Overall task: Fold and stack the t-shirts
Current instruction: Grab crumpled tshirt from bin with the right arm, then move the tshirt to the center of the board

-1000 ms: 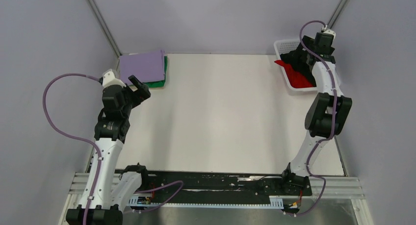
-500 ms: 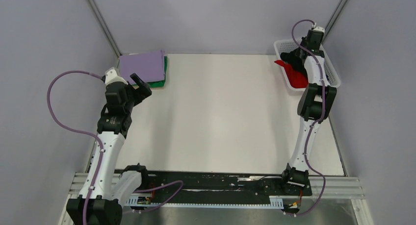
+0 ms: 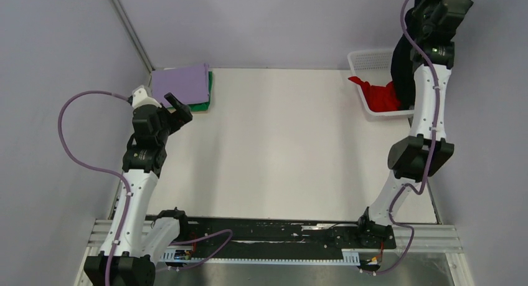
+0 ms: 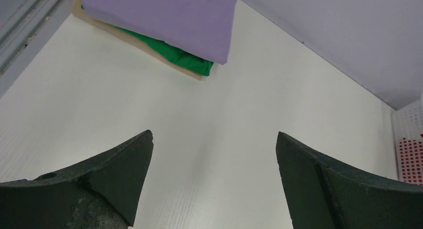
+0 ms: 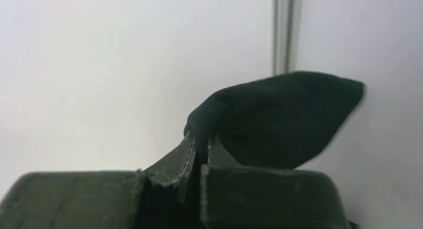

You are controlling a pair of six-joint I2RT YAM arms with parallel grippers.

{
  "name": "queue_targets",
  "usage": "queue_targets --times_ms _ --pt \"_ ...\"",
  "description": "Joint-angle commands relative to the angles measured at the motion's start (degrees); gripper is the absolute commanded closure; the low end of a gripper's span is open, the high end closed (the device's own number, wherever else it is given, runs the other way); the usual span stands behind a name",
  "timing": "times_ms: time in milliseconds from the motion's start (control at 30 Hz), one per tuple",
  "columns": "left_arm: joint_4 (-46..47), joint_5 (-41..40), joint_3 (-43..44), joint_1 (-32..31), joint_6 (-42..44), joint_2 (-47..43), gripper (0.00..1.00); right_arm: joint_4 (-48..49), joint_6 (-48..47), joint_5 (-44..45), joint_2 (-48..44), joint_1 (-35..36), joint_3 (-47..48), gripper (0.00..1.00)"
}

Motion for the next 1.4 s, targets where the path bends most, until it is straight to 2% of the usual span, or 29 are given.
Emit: queue_targets --times_ms 0,200,333,600,700,767,900,1067,1100,1167,1200,1233,1300,1333,1367 --pt "1.87 1.58 -0.11 0.14 -1.56 -1.61 0.0 7.33 5.82 -16.35 -11.42 0.57 -0.18 1.0" --pt "1.39 5.22 0.23 0.14 -2.78 -1.35 0.0 8.56 18.53 -34.82 -16.3 3.33 2.22 1.0" --pt "0.91 7.64 0.78 0.14 -3.57 -0.95 0.0 8.98 23.02 -44.61 -16.88 9.79 4.72 1.0" --pt "-3.25 8.49 1.71 0.14 -5.15 -1.95 0.0 12.6 19.01 -46.48 -20.37 28.62 0.38 1.0" --pt "-6.0 8.29 2.29 0.14 -5.37 -2.59 0.0 12.66 20.4 -42.18 -22.77 30.5 -5.97 1.0" --pt "-8.56 7.85 2.89 0.14 -5.49 -2.94 0.0 12.53 20.69 -36.03 -25.98 30.41 -12.78 1.0" --pt "-11.14 7.99 3.15 0.14 -6.2 -3.25 0.0 10.67 22.68 -17.64 -33.77 30.38 -35.22 1.0" --pt "-14.26 10.64 1.78 0.14 -6.01 -1.86 0.0 0.97 28.55 6.74 -45.54 29.09 -64.87 1.0" --pt "-14.86 11.32 1.31 0.14 -5.78 -1.18 0.0 -2.25 30.33 9.57 -47.55 28.1 -69.79 0.97" --pt "-16.67 12.28 0.5 0.14 -5.5 0.21 0.0 -6.73 31.87 10.77 -50.66 24.54 -77.04 0.79" --pt "-17.82 12.66 0.17 0.14 -5.31 1.29 0.0 -9.45 31.72 10.57 -51.76 22.58 -79.13 0.62" --pt "-18.26 13.24 -0.6 0.14 -5.05 1.81 0.0 -12.23 31.3 10.69 -52.57 20.93 -80.16 0.4" --pt "-19.74 13.45 -1.77 0.14 -5.09 3.63 0.0 -16.56 29.76 13.25 -53.81 19.27 -80.56 0.17" --pt "-20.37 13.51 -2.2 0.14 -5.14 4.85 0.0 -17.09 28.63 14.81 -54.47 19.2 -80.56 0.03" --pt "-20.5 13.54 -3.13 0.14 -5.51 5.43 0.0 -17.09 27.06 15.61 -54.62 19.2 -80.36 0.0"
